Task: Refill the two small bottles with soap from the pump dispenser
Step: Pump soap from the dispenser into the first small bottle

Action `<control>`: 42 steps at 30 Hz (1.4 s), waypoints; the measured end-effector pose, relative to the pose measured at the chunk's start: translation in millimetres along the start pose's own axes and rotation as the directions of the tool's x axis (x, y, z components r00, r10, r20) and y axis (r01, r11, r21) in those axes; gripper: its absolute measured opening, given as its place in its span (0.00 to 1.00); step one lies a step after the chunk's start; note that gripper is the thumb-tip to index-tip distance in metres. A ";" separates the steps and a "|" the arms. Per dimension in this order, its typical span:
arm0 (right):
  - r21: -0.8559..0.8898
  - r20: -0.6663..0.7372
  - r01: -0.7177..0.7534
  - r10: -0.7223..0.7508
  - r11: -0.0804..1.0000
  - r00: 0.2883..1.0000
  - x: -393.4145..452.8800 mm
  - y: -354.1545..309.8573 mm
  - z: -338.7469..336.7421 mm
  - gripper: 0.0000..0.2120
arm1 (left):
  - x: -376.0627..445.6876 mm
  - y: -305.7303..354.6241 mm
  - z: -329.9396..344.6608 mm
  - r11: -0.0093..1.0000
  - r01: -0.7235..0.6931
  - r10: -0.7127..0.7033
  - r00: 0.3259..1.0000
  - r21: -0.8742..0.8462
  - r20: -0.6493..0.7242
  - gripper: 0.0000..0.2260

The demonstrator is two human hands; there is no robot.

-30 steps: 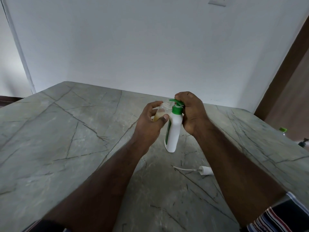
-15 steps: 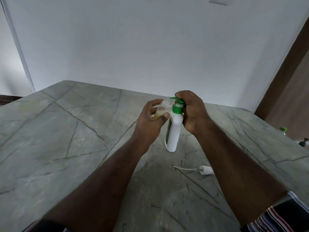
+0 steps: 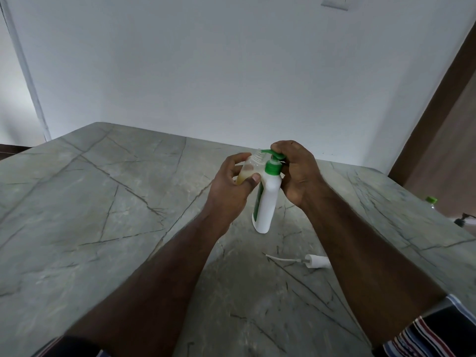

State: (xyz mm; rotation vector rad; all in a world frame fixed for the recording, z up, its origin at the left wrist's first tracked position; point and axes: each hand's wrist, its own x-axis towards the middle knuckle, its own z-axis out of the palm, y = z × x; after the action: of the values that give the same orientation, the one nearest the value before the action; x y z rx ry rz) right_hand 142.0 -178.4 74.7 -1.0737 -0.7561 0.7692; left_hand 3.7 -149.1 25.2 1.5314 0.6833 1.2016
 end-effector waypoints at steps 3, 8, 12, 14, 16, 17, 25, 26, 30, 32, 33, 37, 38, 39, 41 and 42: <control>0.011 -0.004 -0.002 0.002 1.000 1.000 1.3 0.6 3.0 0.07 | -0.3 1.0 -0.1 1.000 -0.010 0.010 1.000 -0.003 -0.008 0.18; 0.047 -0.016 -0.004 0.005 0.999 1.000 1.9 3.4 5.1 0.08 | 0.5 0.9 0.4 1.000 -0.004 0.004 1.000 0.012 -0.013 0.18; 0.028 -0.020 0.012 -0.012 1.000 1.000 -0.6 3.3 2.3 0.08 | -0.1 1.4 1.6 1.000 0.002 -0.002 1.000 0.017 -0.002 0.18; 0.015 -0.016 0.016 -0.016 1.000 1.000 -0.5 4.1 0.9 0.07 | -0.7 1.8 1.8 1.000 0.004 -0.004 1.000 0.015 -0.003 0.18; 0.001 -0.013 0.009 -0.009 1.000 1.000 -0.2 3.7 0.0 0.06 | -1.5 2.8 1.7 1.000 0.005 -0.005 1.000 0.016 -0.003 0.18; 0.001 -0.010 0.003 -0.003 1.000 1.000 0.3 3.0 -0.4 0.05 | -1.8 3.2 1.6 1.000 0.005 -0.005 1.000 0.011 -0.003 0.18; 0.021 0.003 -0.012 0.012 1.000 1.000 3.6 3.5 2.8 0.07 | -0.5 2.0 0.5 1.000 -0.010 0.010 1.000 -0.002 -0.014 0.19; 0.017 0.001 -0.007 0.007 1.000 1.000 3.6 4.0 3.1 0.07 | -0.1 1.4 0.4 1.000 -0.015 0.015 1.000 0.000 -0.015 0.18; 0.004 0.003 0.025 -0.025 1.000 1.000 3.0 4.6 4.1 0.09 | 1.3 0.6 0.6 1.000 -0.005 0.005 1.000 0.003 -0.013 0.17; -0.010 0.003 0.029 -0.028 1.000 1.000 2.2 4.9 4.2 0.09 | 1.0 0.3 0.4 1.000 0.001 -0.001 1.000 -0.007 -0.017 0.17; -0.016 0.005 0.026 -0.026 1.000 1.000 1.9 5.0 3.9 0.09 | 0.9 0.4 0.1 1.000 0.003 -0.004 1.000 -0.013 -0.019 0.17; 0.005 0.023 0.004 -0.004 1.000 1.000 1.1 2.4 2.6 0.07 | 0.8 1.0 -1.3 1.000 0.002 -0.002 1.000 -0.030 -0.013 0.18; 0.008 0.022 0.001 -0.001 1.000 1.000 1.2 1.6 2.5 0.07 | 0.7 1.2 -1.4 0.999 0.001 -0.002 1.000 -0.036 -0.010 0.18; 0.008 0.023 -0.001 0.001 1.000 1.000 1.2 1.1 2.8 0.07 | 0.7 1.7 -1.3 0.999 0.000 -0.001 1.000 -0.044 -0.009 0.18; 0.007 0.024 -0.004 0.004 1.000 1.000 0.8 1.3 4.2 0.07 | 0.7 2.4 -1.5 0.999 0.001 -0.001 1.000 -0.046 -0.015 0.18; 0.010 0.021 -0.005 0.005 1.000 1.000 0.5 1.9 5.1 0.07 | 0.7 2.7 -2.0 0.999 0.000 -0.001 1.000 -0.041 -0.019 0.18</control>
State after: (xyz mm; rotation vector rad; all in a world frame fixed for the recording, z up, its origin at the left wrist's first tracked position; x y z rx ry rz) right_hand 137.6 -175.0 74.5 -1.0602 -0.7670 0.7884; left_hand 1.7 -148.6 28.0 1.4876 0.6679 1.2242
